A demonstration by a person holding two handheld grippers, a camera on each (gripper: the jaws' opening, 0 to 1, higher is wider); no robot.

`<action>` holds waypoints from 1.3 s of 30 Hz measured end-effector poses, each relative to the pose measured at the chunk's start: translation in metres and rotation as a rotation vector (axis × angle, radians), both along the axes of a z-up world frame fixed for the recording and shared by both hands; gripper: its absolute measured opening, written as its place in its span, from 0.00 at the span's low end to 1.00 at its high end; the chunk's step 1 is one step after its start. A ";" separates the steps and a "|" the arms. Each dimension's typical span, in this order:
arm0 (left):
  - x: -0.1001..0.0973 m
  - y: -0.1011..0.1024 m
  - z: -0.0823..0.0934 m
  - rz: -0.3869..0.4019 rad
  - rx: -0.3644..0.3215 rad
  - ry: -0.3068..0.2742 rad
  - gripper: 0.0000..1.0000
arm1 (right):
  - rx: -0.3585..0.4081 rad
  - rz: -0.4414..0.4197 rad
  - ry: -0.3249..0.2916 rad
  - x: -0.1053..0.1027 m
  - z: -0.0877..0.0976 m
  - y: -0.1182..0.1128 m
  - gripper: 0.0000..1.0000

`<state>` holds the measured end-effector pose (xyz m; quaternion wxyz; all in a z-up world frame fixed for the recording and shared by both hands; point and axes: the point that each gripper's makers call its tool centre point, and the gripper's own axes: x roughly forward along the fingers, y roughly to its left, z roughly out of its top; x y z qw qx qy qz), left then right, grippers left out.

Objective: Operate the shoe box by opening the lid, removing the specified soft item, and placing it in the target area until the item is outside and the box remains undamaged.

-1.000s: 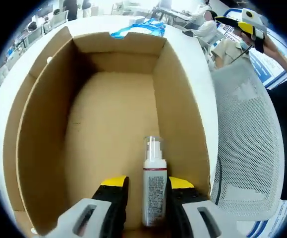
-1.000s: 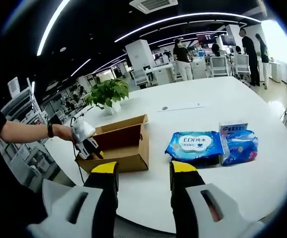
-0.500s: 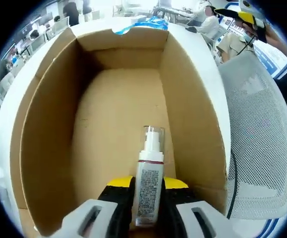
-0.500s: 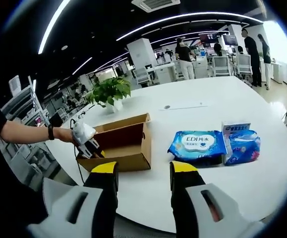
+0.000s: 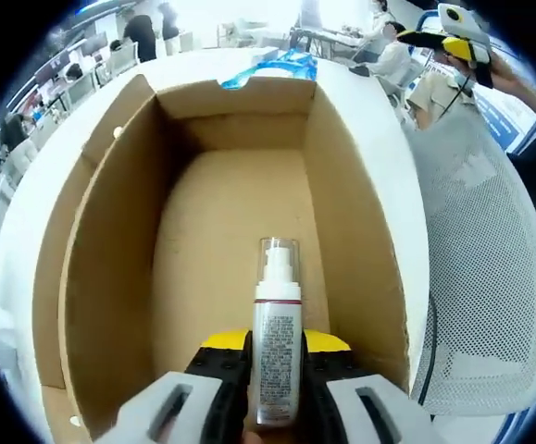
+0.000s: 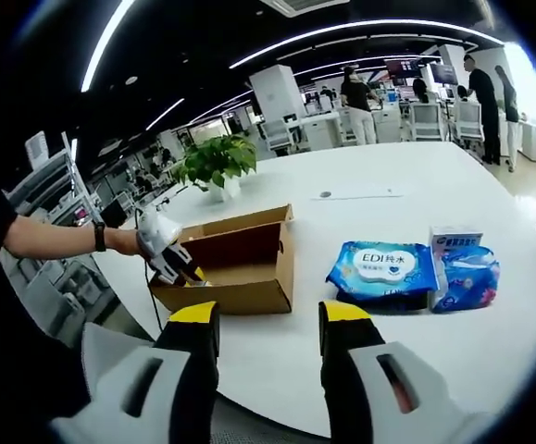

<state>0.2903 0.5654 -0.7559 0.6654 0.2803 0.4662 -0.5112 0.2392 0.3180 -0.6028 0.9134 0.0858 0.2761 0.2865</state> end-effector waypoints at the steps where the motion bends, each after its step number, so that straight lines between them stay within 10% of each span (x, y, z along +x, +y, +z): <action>1: 0.001 -0.001 0.002 0.002 -0.003 -0.005 0.19 | -0.001 0.007 0.000 0.000 0.000 0.002 0.41; 16: 0.018 -0.026 0.038 -0.059 -0.043 -0.090 0.19 | -0.014 0.109 -0.006 0.013 -0.003 0.024 0.42; 39: 0.010 -0.120 0.123 -0.329 -0.174 -0.241 0.19 | -0.111 0.248 -0.064 0.034 0.001 0.040 0.43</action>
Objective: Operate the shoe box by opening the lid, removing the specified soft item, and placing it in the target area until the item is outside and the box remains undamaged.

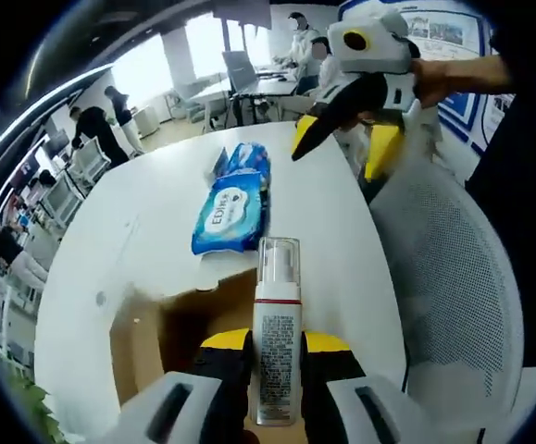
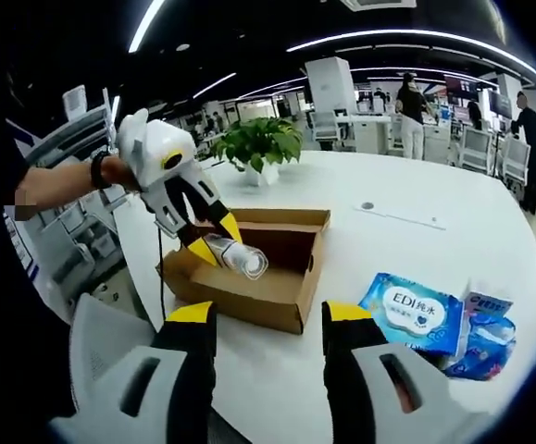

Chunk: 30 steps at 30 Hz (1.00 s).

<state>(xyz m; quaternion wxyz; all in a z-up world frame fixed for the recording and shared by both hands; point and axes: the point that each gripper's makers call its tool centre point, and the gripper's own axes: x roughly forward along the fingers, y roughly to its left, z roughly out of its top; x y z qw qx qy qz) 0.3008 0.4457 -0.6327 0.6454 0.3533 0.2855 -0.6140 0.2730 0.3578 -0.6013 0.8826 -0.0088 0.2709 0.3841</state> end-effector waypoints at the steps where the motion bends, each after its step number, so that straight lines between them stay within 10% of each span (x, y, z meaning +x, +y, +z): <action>1: -0.001 -0.003 0.003 -0.014 -0.002 -0.007 0.19 | -0.004 0.007 -0.002 0.000 0.000 0.000 0.43; 15: -0.036 -0.046 0.046 -0.199 -0.081 -0.004 0.19 | 0.000 0.090 -0.077 -0.008 0.017 0.011 0.43; 30: -0.062 -0.060 0.054 -0.298 -0.141 0.091 0.19 | 0.009 0.261 -0.163 -0.026 0.039 0.033 0.30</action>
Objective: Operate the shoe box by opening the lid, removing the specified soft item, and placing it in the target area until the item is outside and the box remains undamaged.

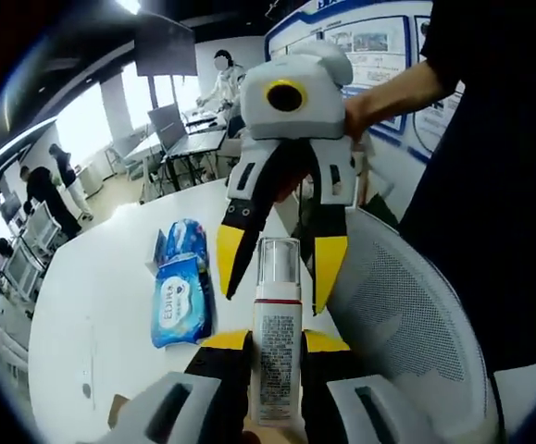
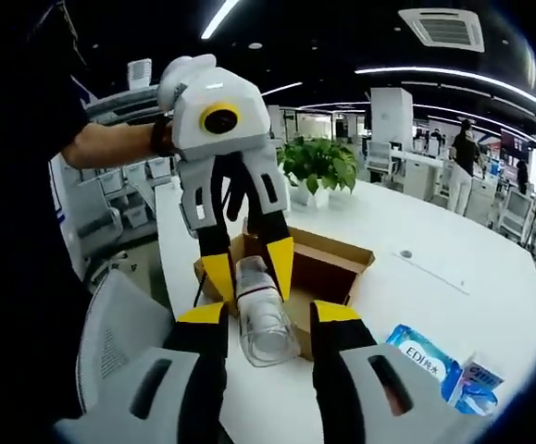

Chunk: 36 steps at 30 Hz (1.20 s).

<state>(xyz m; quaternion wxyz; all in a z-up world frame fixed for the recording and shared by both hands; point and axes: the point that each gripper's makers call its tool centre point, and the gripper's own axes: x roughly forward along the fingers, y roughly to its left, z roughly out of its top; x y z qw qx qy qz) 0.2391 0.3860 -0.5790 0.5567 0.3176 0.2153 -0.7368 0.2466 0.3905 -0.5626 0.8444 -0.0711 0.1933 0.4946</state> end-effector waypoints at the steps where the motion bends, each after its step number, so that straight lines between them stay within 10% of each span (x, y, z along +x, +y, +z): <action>1: -0.002 0.000 0.000 -0.006 -0.002 0.009 0.19 | 0.007 0.002 0.003 0.000 0.001 0.000 0.28; 16: -0.017 0.000 -0.004 -0.053 -0.022 0.115 0.20 | 0.032 0.066 0.016 -0.017 0.004 0.010 0.20; 36: -0.025 -0.002 -0.006 -0.073 -0.024 0.160 0.20 | -0.118 0.137 0.005 -0.028 -0.013 0.005 0.19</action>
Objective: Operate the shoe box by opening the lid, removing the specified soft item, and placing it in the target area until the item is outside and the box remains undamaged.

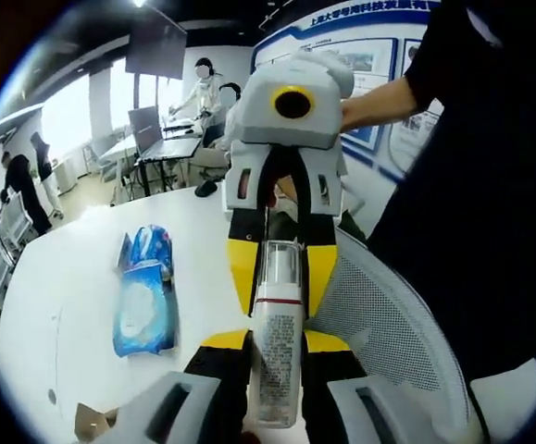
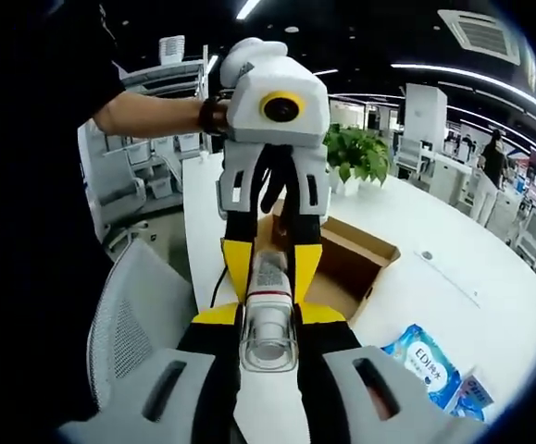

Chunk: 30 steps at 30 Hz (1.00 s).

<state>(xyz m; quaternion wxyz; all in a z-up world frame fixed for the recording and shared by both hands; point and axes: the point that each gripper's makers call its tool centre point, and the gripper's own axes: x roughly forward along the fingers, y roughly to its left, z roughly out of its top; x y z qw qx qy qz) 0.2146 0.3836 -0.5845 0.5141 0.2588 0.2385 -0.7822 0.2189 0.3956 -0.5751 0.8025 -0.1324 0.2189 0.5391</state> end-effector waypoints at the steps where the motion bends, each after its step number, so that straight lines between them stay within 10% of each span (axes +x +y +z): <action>1: 0.001 0.000 -0.001 0.006 0.002 0.005 0.20 | 0.002 -0.009 0.004 0.001 0.000 0.000 0.19; 20: 0.003 0.001 -0.018 0.072 0.022 0.018 0.21 | 0.035 -0.079 0.120 0.003 -0.008 -0.015 0.19; 30: 0.009 0.005 -0.025 0.153 0.000 0.040 0.23 | -0.069 -0.075 0.140 0.000 -0.027 -0.038 0.19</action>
